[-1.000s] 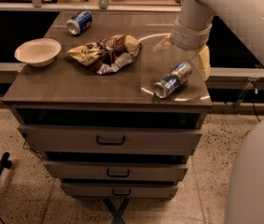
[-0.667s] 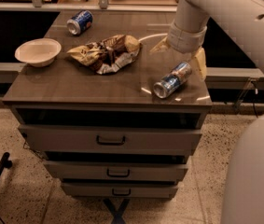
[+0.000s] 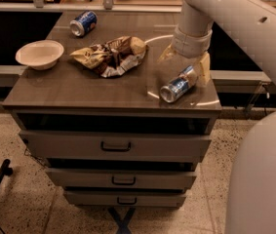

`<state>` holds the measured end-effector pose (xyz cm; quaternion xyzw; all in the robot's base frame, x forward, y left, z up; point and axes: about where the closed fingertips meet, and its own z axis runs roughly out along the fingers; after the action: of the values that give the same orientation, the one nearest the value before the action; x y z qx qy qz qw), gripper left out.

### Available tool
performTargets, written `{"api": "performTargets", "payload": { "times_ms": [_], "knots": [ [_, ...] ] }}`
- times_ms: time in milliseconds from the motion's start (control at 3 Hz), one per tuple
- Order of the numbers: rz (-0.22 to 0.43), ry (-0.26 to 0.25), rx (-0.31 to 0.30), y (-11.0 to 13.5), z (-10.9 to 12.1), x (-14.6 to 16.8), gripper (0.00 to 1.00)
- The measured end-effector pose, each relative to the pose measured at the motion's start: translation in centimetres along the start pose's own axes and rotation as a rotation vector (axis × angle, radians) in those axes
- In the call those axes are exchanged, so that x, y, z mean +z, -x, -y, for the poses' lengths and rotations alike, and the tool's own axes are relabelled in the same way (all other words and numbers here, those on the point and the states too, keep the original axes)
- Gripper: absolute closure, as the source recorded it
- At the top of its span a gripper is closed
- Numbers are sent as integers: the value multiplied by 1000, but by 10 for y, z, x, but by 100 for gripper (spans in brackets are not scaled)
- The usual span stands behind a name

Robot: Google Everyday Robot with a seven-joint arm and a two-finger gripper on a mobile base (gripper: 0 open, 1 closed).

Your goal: Place redbull can upright

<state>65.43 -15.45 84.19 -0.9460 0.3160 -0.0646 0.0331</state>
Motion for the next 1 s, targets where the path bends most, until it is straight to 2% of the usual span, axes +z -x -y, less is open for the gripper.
{"api": "performTargets", "payload": {
  "times_ms": [1000],
  "knots": [
    [-9, 17, 47, -15, -3, 1, 25]
  ]
}}
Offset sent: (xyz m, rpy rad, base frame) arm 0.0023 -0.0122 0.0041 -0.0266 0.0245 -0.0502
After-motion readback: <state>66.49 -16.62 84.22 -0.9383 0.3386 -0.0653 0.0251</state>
